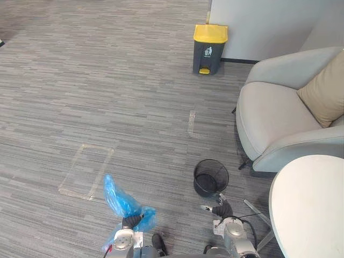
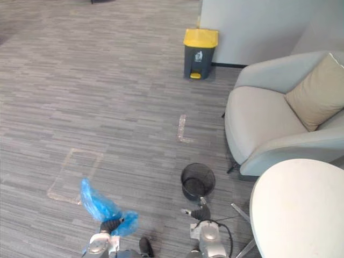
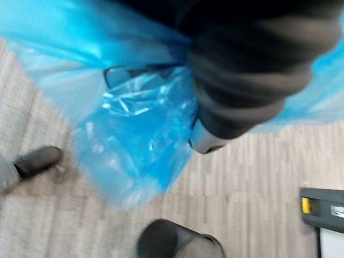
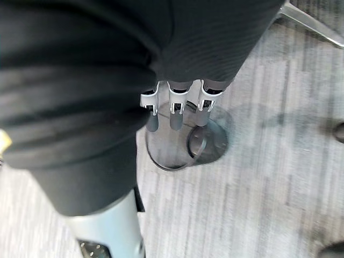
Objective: Gather rubbish on tea table into small bin, then transfer packed bag to large trash can.
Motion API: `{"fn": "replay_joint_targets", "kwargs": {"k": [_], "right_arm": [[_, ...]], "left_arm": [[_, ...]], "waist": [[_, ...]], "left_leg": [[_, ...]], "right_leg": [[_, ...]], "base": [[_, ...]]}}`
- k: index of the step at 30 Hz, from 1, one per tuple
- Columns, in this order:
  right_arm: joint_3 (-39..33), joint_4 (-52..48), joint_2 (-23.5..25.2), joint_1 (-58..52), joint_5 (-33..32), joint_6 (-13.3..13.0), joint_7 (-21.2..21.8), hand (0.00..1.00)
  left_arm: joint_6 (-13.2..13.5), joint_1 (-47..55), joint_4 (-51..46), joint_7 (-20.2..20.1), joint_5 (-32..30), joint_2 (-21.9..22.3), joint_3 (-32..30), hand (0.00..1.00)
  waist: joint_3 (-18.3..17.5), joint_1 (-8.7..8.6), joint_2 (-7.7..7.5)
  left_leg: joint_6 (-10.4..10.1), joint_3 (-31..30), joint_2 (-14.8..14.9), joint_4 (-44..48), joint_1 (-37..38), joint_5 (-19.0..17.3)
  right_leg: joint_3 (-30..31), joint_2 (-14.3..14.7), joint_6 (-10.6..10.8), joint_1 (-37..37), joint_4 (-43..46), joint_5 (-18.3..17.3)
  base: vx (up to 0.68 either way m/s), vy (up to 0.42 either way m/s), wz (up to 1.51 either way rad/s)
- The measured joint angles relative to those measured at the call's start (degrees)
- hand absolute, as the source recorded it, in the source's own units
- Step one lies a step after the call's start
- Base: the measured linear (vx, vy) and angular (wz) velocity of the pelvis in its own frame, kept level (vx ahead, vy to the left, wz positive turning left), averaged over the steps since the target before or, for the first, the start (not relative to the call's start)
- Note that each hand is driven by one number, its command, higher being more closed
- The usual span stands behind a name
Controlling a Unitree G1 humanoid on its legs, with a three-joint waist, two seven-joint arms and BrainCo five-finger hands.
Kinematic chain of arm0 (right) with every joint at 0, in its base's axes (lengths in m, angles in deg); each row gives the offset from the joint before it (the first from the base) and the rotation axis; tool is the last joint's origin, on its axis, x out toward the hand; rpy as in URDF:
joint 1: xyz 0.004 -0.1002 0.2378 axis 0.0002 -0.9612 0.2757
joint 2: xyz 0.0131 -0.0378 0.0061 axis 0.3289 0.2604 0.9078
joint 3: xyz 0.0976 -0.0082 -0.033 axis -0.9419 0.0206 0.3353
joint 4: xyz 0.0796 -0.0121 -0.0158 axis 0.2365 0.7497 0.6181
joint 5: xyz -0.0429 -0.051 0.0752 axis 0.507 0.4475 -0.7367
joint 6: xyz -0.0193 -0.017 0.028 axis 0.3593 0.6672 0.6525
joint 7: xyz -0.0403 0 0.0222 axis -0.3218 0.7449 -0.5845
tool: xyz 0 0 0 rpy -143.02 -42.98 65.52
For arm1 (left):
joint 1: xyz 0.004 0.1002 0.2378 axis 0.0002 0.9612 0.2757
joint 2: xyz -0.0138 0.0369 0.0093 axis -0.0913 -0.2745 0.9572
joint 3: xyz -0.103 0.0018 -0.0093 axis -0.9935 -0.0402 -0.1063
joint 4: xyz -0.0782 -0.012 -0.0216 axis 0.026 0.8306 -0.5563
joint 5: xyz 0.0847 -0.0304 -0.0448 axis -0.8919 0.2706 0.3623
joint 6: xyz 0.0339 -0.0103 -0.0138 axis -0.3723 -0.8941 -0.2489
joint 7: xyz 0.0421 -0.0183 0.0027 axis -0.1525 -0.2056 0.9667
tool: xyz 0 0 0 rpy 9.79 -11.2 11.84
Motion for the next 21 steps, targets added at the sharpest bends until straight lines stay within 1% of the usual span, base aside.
{"fn": "replay_joint_targets", "kwargs": {"k": [1,2,3,4,5,6,7,8,9,10,11,12,13,14,15,16,17,18,19,20,21], "right_arm": [[-0.04,0.25,-0.07,0.03,0.09,0.00,0.00,0.00],[-0.17,0.30,-0.23,0.02,0.16,-0.01,-0.04,0.00],[-0.22,0.36,-0.50,0.02,0.21,0.00,-0.07,0.00],[-0.25,0.37,-0.68,0.03,0.43,-0.05,-0.13,0.00],[-0.32,0.34,-0.69,-0.31,0.43,-0.04,-0.02,0.00],[-0.39,0.26,-0.73,-0.65,0.43,-0.04,0.07,0.00],[-0.52,0.11,-0.94,-1.16,0.41,-0.04,0.25,0.00],[-0.48,0.11,-0.69,-1.20,0.41,-0.02,0.62,0.00],[-0.41,0.11,-0.51,-0.76,0.41,-0.02,0.97,0.00],[-0.38,0.11,-0.50,-0.50,0.41,-0.02,1.08,0.00],[-0.35,0.12,-0.53,0.03,0.39,-0.02,1.10,0.00],[-0.16,0.12,-0.68,0.11,0.38,-0.04,1.09,0.00],[-0.09,0.12,-0.78,0.12,0.36,-0.05,1.09,0.00],[-0.07,0.19,-0.96,0.02,0.36,-0.04,1.09,0.00],[0.08,0.23,-0.94,0.01,0.21,-0.04,1.10,0.00],[0.09,0.23,-0.89,-0.05,0.09,-0.04,1.12,0.00],[0.06,0.25,-0.86,-0.40,-0.06,-0.03,1.15,0.00],[-0.02,0.22,-0.92,-1.16,-0.10,-0.05,1.25,0.00],[-0.07,0.21,-1.01,-1.69,-0.10,-0.04,1.36,0.00],[-0.41,-0.85,-1.03,-2.55,-0.43,-0.16,1.56,0.00],[-0.48,-0.83,-0.97,-2.82,-0.53,-0.18,1.63,0.00]], "left_arm": [[0.01,0.95,0.05,-0.02,0.00,0.14,-0.47,1.00],[0.11,1.38,-0.01,-0.08,0.01,0.06,-0.70,1.00],[0.16,1.36,0.03,-0.06,0.01,0.00,-0.99,1.00],[0.15,1.44,0.07,-0.04,0.01,-0.26,-0.98,1.00],[0.14,1.10,0.09,-0.10,0.00,-0.51,-0.90,1.00],[0.13,0.98,0.08,-0.09,-0.02,-0.61,-0.90,1.00],[0.17,0.88,-0.01,-0.09,-0.02,-0.65,-0.80,1.00],[0.10,0.22,0.15,-0.02,-0.02,-0.65,-0.92,1.00],[0.11,-0.02,0.83,-0.03,-0.02,-0.71,-0.90,1.00],[0.09,-0.05,1.16,-0.02,-0.01,-0.71,-0.89,1.00],[0.02,0.09,1.34,-0.01,0.01,-0.72,-0.89,1.00],[-0.02,0.03,1.35,0.00,0.02,-0.74,-0.77,1.00],[-0.02,-0.13,1.41,0.00,0.02,-0.72,-0.69,1.00],[0.00,-0.88,2.16,0.00,0.04,-0.72,-0.27,1.00],[0.00,-1.16,2.31,0.00,0.08,-0.66,-0.25,1.00],[0.00,-1.27,2.31,0.00,0.09,-0.72,-0.24,1.00],[0.00,-1.52,2.31,0.00,0.12,-1.08,-0.17,1.00],[0.01,-1.81,2.30,0.00,0.12,-1.23,0.04,1.00],[0.01,-1.85,2.30,0.00,0.12,-1.28,0.26,1.00],[0.13,-1.66,2.23,-0.02,0.11,-1.31,0.26,1.00],[0.17,-1.68,2.20,-0.07,0.10,-1.72,0.30,1.00]], "waist": [[0.21,0.16,-0.27],[0.54,0.09,-0.99],[0.59,0.17,-1.25],[0.41,0.10,-2.02],[0.68,0.02,-2.48],[0.73,-0.01,-2.45],[0.92,-0.30,-2.38],[1.66,-0.84,-2.31],[2.68,-0.61,-1.16],[3.06,-0.54,-0.76],[3.56,-0.61,-0.44],[3.68,-0.85,-0.48],[3.80,-0.89,-0.40],[4.19,-0.91,0.02],[4.36,-1.18,0.12],[4.36,-1.39,-0.06],[4.26,-2.20,-1.02],[4.00,-2.68,-1.75],[3.96,-3.13,-1.84],[3.88,-3.73,-1.83],[3.47,-4.18,-2.63]], "left_leg": [[0.57,-0.55,-0.59,0.20,0.35,-0.31],[1.51,-0.78,-1.24,0.27,0.39,-1.23],[2.13,-1.05,-1.96,0.31,0.36,-1.75],[3.50,-2.46,-3.23,3.54,-1.87,-3.40],[3.62,-4.58,-4.01,7.83,-4.67,-5.88],[4.34,-6.10,-4.37,9.00,-5.66,-7.06],[5.15,-8.31,-5.22,9.38,-5.80,-8.39],[5.88,-10.82,-5.73,9.05,-5.89,-8.86],[6.43,-11.88,-4.71,9.12,-5.79,-9.25],[6.59,-12.03,-4.25,9.14,-5.53,-9.53],[6.58,-12.20,-3.54,9.71,-4.78,-10.40],[6.22,-12.31,-2.93,10.42,-3.66,-11.88],[5.92,-12.35,-2.60,10.83,-3.11,-12.52],[4.78,-12.41,-1.67,11.19,-1.23,-14.09],[3.77,-12.69,-1.07,10.77,0.61,-15.19],[3.11,-12.85,-1.01,10.31,1.60,-15.43],[1.96,-13.38,-1.21,9.23,3.86,-16.27],[1.26,-14.15,-1.52,9.26,5.54,-16.70],[0.31,-14.93,-1.47,9.40,5.96,-17.40],[-2.05,-16.52,-1.03,9.94,7.96,-18.84],[-3.46,-17.43,-1.24,12.79,8.00,-19.99]], "right_leg": [[-0.58,-0.81,0.57,0.35,0.88,-0.95],[-1.26,-1.72,1.48,0.26,2.13,-2.06],[-1.72,-2.72,1.81,0.07,3.24,-2.63],[-3.30,-5.17,2.21,-0.88,5.94,-3.95],[-4.00,-6.45,0.77,-1.41,8.37,-5.89],[-3.42,-6.54,-0.25,-1.69,9.54,-7.26],[-1.33,-6.20,-2.43,-2.20,11.54,-8.98],[2.09,-4.20,-5.83,-4.55,15.30,-9.46],[3.64,-0.80,-6.16,-6.86,17.27,-10.12],[3.82,0.69,-5.92,-8.03,17.99,-10.30],[4.35,3.14,-5.55,-10.67,19.01,-10.27],[4.85,5.03,-5.00,-12.75,18.62,-9.81],[4.92,5.77,-4.80,-13.59,18.29,-9.31],[5.05,7.65,-4.24,-15.90,16.36,-7.53],[4.90,8.98,-3.74,-18.04,13.15,-4.63],[4.54,9.37,-3.44,-18.88,11.18,-2.73],[3.57,9.69,-3.05,-20.50,7.08,1.50],[3.54,9.69,-3.30,-21.85,5.54,4.46],[3.31,9.67,-3.92,-22.40,5.57,5.77],[2.46,9.65,-5.96,-22.89,6.05,7.27],[1.79,9.62,-7.99,-22.60,5.67,9.39]], "base": [[-0.04,0.044,0.23],[-0.03,0.084,0.32],[-0.02,0.128,0.52],[0.03,0.150,0.79],[0.05,0.113,0.91],[0.09,0.060,0.95],[0.12,0.039,0.99],[0.16,0.059,1.01],[0.17,0.072,0.73],[0.19,0.091,0.34],[0.24,0.093,0.10],[0.26,0.082,0.04],[0.30,0.069,-0.05],[0.43,0.068,-0.06],[0.37,0.056,-0.04],[0.44,0.043,0.12],[0.44,0.011,0.30],[0.56,0.004,0.42],[0.77,-0.060,0.67],[0.67,-0.083,0.80],[0.81,-0.163,0.88]]}}
